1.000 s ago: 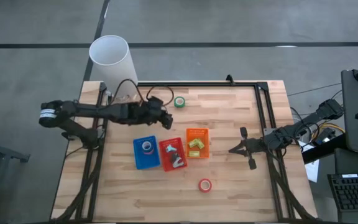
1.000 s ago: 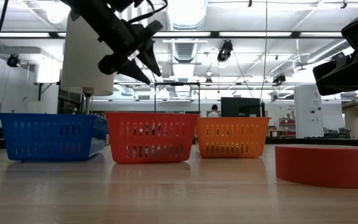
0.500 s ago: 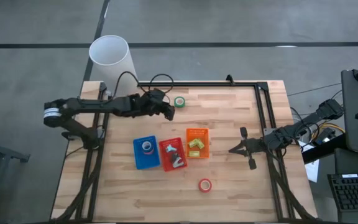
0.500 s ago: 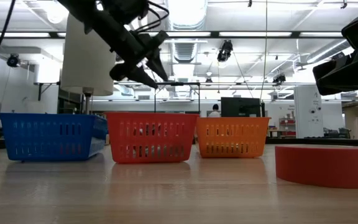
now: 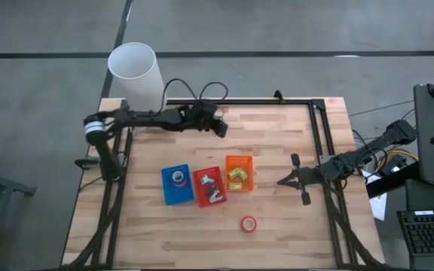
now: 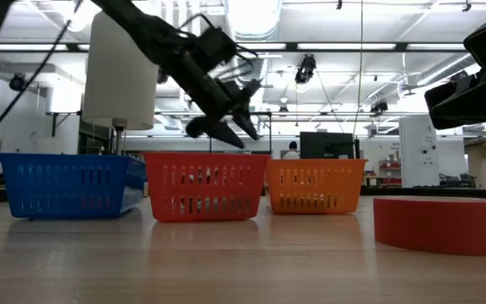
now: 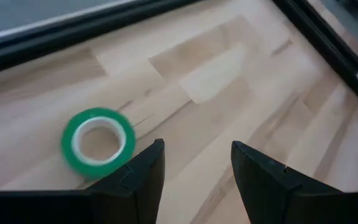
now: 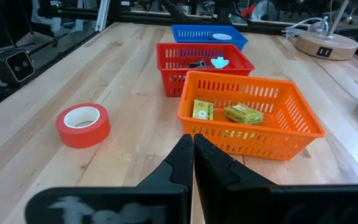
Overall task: Pick and place Stapler, Stapler remover, tape
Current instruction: Put the green tape into the blue bin
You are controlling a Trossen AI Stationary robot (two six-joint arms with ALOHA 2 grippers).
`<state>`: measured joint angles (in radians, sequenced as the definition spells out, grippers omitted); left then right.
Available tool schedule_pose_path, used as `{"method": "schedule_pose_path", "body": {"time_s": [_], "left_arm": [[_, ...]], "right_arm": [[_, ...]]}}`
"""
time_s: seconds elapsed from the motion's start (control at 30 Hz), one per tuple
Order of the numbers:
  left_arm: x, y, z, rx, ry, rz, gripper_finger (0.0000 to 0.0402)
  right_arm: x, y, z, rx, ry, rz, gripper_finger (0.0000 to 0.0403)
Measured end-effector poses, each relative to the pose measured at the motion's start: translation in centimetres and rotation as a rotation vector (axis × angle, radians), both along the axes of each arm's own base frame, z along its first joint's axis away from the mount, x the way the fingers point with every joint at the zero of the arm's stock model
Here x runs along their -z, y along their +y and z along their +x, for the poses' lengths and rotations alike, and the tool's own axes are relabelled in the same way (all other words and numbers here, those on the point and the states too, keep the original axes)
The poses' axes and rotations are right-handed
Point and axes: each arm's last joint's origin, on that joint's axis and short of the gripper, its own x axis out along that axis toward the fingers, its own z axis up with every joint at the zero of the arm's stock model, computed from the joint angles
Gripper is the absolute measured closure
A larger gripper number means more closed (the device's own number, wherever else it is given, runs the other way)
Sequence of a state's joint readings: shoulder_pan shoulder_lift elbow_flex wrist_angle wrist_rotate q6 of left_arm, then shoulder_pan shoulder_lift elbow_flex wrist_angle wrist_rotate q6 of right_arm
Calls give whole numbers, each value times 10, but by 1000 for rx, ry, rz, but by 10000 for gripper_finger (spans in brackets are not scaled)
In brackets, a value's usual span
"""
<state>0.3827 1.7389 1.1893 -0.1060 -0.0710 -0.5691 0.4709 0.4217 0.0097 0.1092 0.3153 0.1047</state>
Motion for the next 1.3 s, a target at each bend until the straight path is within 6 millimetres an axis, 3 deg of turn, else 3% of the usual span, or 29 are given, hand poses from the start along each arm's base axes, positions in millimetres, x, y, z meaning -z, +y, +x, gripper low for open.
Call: {"method": "schedule_pose_path", "body": {"time_s": [0.17,0.37,0.63,1.07,1.3], "left_arm": [[10,20,20,101,84,4,216],[25,40,27,110,257,-12,216],[34,46,29,159,434,177,215],[61,50,32,226,480,131,221],[64,51,31,241,487,117,279]], "right_arm": [[0,0,0,0,3,-1,394],[1,0,0,2,9,2,394],[3,0,0,0,29,-16,394],[4,0,0,-14,26,-65,394],[4,0,0,-17,24,-77,394]]}}
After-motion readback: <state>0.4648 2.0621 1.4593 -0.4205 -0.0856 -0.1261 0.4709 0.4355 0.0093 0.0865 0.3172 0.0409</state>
